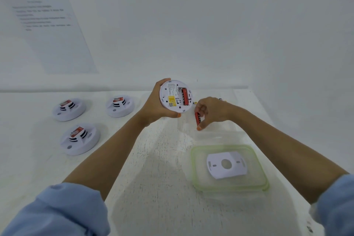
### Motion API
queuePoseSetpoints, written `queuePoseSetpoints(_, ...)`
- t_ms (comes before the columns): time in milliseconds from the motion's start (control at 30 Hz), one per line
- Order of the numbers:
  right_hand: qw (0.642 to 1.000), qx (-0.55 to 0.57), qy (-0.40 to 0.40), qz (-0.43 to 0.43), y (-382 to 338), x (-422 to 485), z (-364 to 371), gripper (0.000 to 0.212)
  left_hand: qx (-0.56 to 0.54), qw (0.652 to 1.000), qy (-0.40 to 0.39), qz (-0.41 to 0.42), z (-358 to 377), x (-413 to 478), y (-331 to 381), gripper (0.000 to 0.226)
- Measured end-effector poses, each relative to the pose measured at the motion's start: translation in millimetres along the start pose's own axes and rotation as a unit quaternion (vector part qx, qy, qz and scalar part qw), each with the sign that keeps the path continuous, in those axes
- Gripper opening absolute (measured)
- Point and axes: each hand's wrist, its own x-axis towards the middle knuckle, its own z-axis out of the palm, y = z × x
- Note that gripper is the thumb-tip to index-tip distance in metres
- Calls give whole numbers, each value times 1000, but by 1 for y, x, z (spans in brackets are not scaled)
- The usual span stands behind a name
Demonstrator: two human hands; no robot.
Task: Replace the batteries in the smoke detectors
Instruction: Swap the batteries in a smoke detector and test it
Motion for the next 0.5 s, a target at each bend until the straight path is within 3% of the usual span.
queuePoseSetpoints(167, 999, 2, -38, 23, -4, 1, 5, 39, -9, 1000, -5, -4, 3, 1, 0, 100)
queuePoseSetpoints(233, 999, 25, 31, 18, -10, -2, -5, 26, -10, 1000, -4, -2, 4, 2, 0, 101)
queuePoseSetpoints(333, 975, 96, 199, -27, -22, -5, -18, 8, -10, 1000, -4, 1, 5, 2, 1, 101)
queuePoseSetpoints(500, 968, 16, 239, -72, -34, 3, -3, 22, -10, 1000, -2, 9, 12, 7, 3, 102)
